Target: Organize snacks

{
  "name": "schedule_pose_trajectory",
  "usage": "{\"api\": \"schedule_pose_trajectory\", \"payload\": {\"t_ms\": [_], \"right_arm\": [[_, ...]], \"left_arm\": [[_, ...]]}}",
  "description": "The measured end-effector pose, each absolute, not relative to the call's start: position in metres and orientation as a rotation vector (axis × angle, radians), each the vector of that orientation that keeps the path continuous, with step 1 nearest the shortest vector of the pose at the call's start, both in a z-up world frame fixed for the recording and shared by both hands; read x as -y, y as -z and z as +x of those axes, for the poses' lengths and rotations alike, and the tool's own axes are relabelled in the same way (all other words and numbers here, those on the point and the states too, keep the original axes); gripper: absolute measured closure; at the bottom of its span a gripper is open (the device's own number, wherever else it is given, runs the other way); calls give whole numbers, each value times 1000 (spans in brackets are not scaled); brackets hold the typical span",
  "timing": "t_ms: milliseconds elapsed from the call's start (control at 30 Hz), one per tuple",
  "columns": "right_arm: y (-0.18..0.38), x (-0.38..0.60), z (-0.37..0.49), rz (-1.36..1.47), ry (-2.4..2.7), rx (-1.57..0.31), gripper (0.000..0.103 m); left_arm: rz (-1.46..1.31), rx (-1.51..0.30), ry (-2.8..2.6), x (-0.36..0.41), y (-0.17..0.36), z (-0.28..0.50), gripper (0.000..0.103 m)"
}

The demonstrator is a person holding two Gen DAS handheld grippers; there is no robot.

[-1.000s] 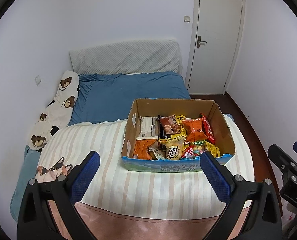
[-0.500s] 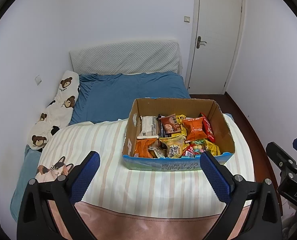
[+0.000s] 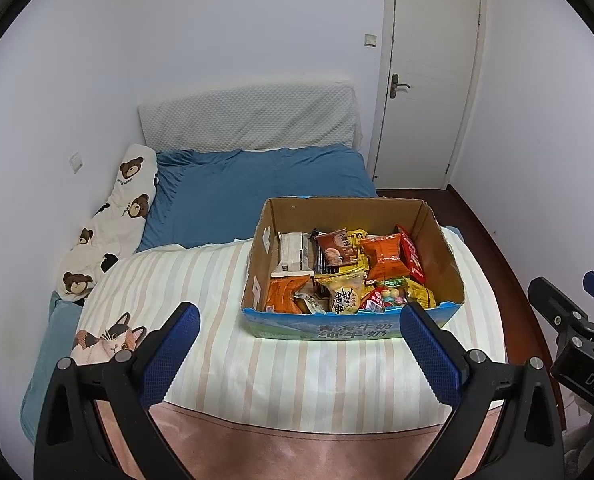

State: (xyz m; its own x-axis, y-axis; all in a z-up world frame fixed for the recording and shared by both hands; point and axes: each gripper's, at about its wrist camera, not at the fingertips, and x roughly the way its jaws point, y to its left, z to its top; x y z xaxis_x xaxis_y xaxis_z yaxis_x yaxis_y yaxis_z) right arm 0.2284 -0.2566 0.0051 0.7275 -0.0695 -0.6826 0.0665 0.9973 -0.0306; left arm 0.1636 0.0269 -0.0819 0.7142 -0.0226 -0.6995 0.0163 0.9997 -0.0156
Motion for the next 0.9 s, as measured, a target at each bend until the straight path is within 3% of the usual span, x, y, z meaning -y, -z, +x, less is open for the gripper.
{"api": "schedule_pose_trajectory", "payload": {"t_ms": [900], "right_arm": [[-15, 262, 217, 1, 84, -735, 0]], "left_arm": [[-11, -747, 25, -25, 73, 157, 0]]}}
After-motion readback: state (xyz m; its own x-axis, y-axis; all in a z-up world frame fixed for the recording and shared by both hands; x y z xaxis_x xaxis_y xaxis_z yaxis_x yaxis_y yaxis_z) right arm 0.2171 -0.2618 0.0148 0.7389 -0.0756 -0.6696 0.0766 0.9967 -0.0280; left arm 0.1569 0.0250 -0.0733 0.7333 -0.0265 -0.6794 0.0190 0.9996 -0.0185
